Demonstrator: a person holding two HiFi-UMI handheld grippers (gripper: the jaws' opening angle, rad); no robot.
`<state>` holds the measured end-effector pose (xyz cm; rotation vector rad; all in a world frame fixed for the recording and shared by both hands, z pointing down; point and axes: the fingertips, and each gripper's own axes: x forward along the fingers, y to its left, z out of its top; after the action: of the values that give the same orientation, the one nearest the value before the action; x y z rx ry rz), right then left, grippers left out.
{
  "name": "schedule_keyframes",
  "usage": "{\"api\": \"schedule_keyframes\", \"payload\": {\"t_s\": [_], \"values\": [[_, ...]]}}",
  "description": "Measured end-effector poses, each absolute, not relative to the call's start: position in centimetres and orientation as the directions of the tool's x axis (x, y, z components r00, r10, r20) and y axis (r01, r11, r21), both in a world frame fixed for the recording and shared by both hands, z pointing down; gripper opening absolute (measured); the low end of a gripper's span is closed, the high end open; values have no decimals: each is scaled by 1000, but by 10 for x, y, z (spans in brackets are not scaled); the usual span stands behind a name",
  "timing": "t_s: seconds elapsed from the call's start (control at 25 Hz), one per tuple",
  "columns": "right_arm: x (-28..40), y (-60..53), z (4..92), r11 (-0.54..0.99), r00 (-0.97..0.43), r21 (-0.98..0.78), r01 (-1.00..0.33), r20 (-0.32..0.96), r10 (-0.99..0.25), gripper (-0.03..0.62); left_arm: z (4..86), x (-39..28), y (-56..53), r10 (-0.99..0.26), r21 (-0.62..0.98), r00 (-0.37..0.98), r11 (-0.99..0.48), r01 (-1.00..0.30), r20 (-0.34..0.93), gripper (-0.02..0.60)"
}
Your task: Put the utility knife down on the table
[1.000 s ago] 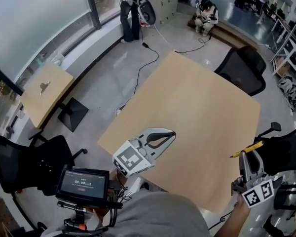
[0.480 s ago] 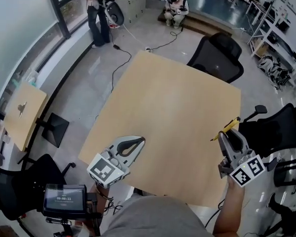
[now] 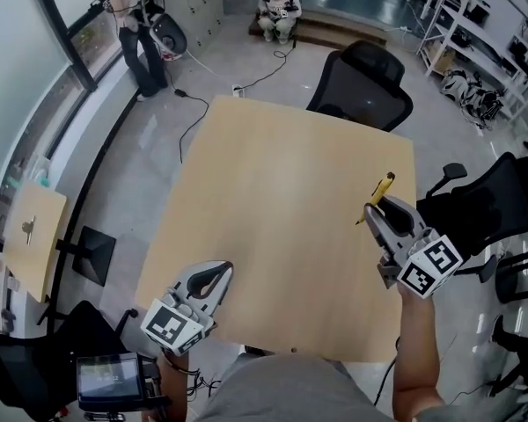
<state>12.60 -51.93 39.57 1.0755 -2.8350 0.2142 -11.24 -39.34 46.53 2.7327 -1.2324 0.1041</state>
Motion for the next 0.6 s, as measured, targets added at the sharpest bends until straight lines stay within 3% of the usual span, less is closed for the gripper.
{"api": "schedule_keyframes", "payload": {"t_s": [0.6], "values": [[135,-594,440,737,-722,-53,-674,258,-642,117,483,-109,-384,-761,116,629,-618,-778,161,5]]}}
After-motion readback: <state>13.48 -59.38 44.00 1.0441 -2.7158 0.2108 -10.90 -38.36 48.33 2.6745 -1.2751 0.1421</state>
